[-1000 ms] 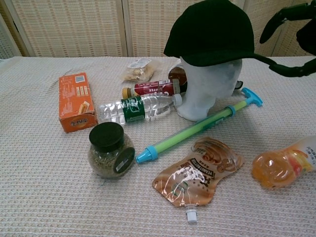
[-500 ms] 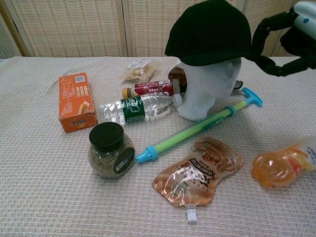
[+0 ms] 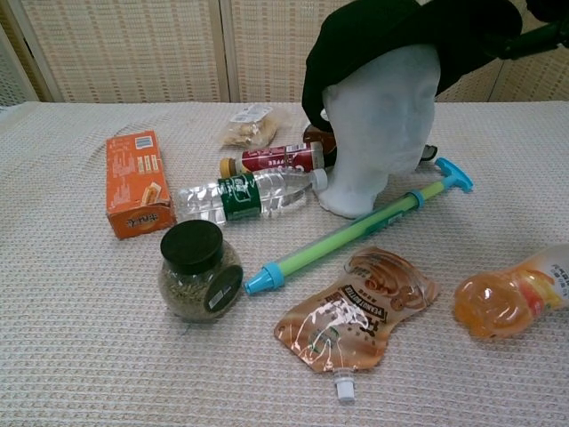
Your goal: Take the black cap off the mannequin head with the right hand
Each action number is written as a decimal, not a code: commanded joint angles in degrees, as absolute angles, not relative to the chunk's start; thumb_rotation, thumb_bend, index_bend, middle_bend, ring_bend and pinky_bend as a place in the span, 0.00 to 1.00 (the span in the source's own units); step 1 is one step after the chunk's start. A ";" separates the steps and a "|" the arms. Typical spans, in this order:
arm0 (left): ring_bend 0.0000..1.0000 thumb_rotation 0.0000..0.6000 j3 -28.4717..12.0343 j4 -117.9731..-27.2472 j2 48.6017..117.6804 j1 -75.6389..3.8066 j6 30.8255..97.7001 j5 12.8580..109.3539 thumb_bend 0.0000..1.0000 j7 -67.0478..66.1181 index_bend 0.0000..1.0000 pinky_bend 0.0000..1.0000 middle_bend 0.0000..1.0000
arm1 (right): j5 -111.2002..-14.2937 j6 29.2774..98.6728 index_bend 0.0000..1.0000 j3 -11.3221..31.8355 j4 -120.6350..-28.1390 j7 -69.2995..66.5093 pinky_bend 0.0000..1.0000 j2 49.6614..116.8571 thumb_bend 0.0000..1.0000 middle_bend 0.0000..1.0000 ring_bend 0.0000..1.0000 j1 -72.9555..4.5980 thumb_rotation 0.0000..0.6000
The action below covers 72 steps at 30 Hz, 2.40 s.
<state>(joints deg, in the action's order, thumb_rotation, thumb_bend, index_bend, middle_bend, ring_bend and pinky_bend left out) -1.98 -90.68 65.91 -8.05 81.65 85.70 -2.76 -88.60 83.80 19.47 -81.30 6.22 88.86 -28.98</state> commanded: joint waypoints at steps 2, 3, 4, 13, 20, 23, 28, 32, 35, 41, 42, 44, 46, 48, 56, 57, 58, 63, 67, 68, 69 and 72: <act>0.09 1.00 -1.99 -91.00 65.86 -8.24 81.55 85.87 0.06 -2.95 0.17 0.06 0.09 | -86.76 83.45 0.87 21.87 -80.49 6.66 1.00 89.47 0.63 0.66 0.96 -31.04 1.00; 0.09 1.00 -2.00 -91.04 65.87 -8.27 81.53 85.88 0.06 -2.99 0.17 0.06 0.09 | -86.36 83.27 0.87 22.35 -80.30 6.75 1.00 89.57 0.63 0.66 0.96 -31.49 1.00; 0.09 1.00 -2.00 -91.07 65.89 -8.31 81.49 85.88 0.06 -3.06 0.17 0.06 0.09 | -85.87 82.96 0.87 22.83 -80.06 6.84 1.00 89.67 0.63 0.66 0.96 -31.99 1.00; 0.09 1.00 -1.70 -91.56 66.08 -8.73 80.57 85.82 0.06 -3.83 0.16 0.06 0.09 | -80.80 79.07 0.88 26.99 -74.78 7.82 1.00 91.20 0.66 0.67 0.96 -37.55 1.00; 0.09 1.00 -1.63 -91.84 66.01 -8.90 80.24 85.65 0.06 -4.31 0.15 0.06 0.09 | -77.40 76.69 0.88 29.59 -69.23 7.68 1.00 91.46 0.67 0.67 0.96 -41.25 1.00; 0.09 1.00 -1.61 -91.97 66.01 -9.00 80.09 85.61 0.06 -4.44 0.15 0.06 0.09 | -76.31 75.55 0.88 29.84 -67.09 7.75 1.00 90.55 0.67 0.67 0.96 -41.97 1.00; 0.09 1.00 -1.54 -92.02 66.06 -9.16 79.90 85.68 0.06 -4.46 0.15 0.06 0.09 | -76.85 74.85 0.88 27.92 -66.26 7.26 1.00 86.57 0.67 0.67 0.96 -40.66 1.00; 0.09 1.00 -1.57 -92.12 66.00 -9.27 79.90 85.78 0.06 -4.47 0.15 0.06 0.09 | -77.24 75.30 0.88 25.91 -68.77 6.46 1.00 82.01 0.67 0.67 0.96 -37.57 1.00; 0.09 1.00 -1.49 -92.28 65.93 -9.23 80.07 85.95 0.06 -4.46 0.15 0.06 0.09 | -77.98 75.09 0.88 23.43 -72.25 5.30 1.00 77.43 0.68 0.67 0.96 -34.38 1.00; 0.09 1.00 -1.19 -92.95 65.97 -9.28 80.22 86.62 0.06 -4.74 0.14 0.06 0.09 | -80.37 74.93 0.88 17.87 -78.59 1.15 1.00 70.18 0.67 0.67 0.96 -28.68 1.00; 0.09 1.00 -1.13 -93.05 65.94 -9.30 80.27 86.79 0.06 -4.83 0.14 0.06 0.09 | -80.87 74.84 0.88 16.99 -79.32 0.35 1.00 69.40 0.67 0.67 0.96 -28.02 1.00; 0.09 1.00 -0.95 -93.29 65.77 -9.29 80.32 87.11 0.06 -5.02 0.14 0.06 0.09 | -82.36 74.94 0.88 15.01 -80.49 -0.91 1.00 67.96 0.67 0.67 0.96 -26.73 1.00; 0.09 1.00 -0.90 -93.62 65.56 -9.24 80.41 87.14 0.06 -5.20 0.14 0.06 0.09 | -83.75 75.00 0.88 13.22 -81.23 -1.77 1.00 67.05 0.68 0.67 0.96 -25.76 1.00; 0.09 1.00 -0.90 -93.82 65.44 -9.17 80.56 87.16 0.06 -5.33 0.14 0.06 0.09 | -84.80 74.81 0.88 11.82 -81.46 -2.12 1.00 66.74 0.67 0.67 0.96 -25.24 1.00; 0.09 1.00 -0.42 -94.26 65.84 -9.08 80.58 87.69 0.06 -5.51 0.14 0.06 0.09 | -85.97 71.45 0.86 7.81 -75.03 -0.33 1.00 73.66 0.68 0.67 0.92 -25.88 1.00; 0.08 1.00 -0.41 -94.26 65.85 -9.10 80.55 87.71 0.06 -5.51 0.14 0.06 0.09 | -85.86 70.86 0.84 7.53 -73.98 0.26 1.00 74.67 0.67 0.67 0.88 -26.09 1.00; 0.09 1.00 -0.43 -94.26 65.84 -9.12 80.52 87.69 0.06 -5.52 0.14 0.06 0.09 | -85.62 70.25 0.80 7.32 -73.02 0.91 1.00 75.64 0.66 0.66 0.82 -26.30 1.00; 0.09 1.00 -0.53 -94.18 65.71 -9.19 80.55 87.63 0.06 -5.34 0.14 0.06 0.09 | -82.42 65.04 0.34 6.61 -71.72 3.03 0.82 78.63 0.17 0.43 0.46 -27.24 1.00; 0.09 1.00 -0.44 -94.01 65.61 -9.18 80.42 87.57 0.06 -5.20 0.14 0.06 0.09 | -80.74 62.78 0.02 6.72 -74.43 3.53 0.43 77.57 0.00 0.19 0.17 -27.63 1.00; 0.09 1.00 -0.45 -93.95 65.58 -9.16 80.44 87.52 0.06 -5.08 0.14 0.06 0.09 | -80.40 62.65 0.00 6.83 -75.46 3.72 0.38 76.97 0.00 0.14 0.12 -27.59 0.98; 0.09 1.00 -0.46 -93.90 65.55 -9.13 80.47 87.48 0.06 -4.97 0.14 0.06 0.09 | -80.24 62.71 0.00 6.87 -76.30 3.80 0.35 76.43 0.00 0.12 0.09 -27.48 0.95; 0.09 1.00 -0.48 -93.66 65.50 -9.09 80.45 87.34 0.06 -4.64 0.14 0.06 0.09 | -80.24 63.86 0.00 6.86 -79.35 4.05 0.34 74.09 0.00 0.10 0.08 -26.68 0.90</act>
<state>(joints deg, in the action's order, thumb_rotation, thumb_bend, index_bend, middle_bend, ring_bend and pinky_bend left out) -0.48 -93.68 65.51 -9.10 80.46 87.35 -4.65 -80.47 63.28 6.85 -77.80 3.72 75.45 -27.13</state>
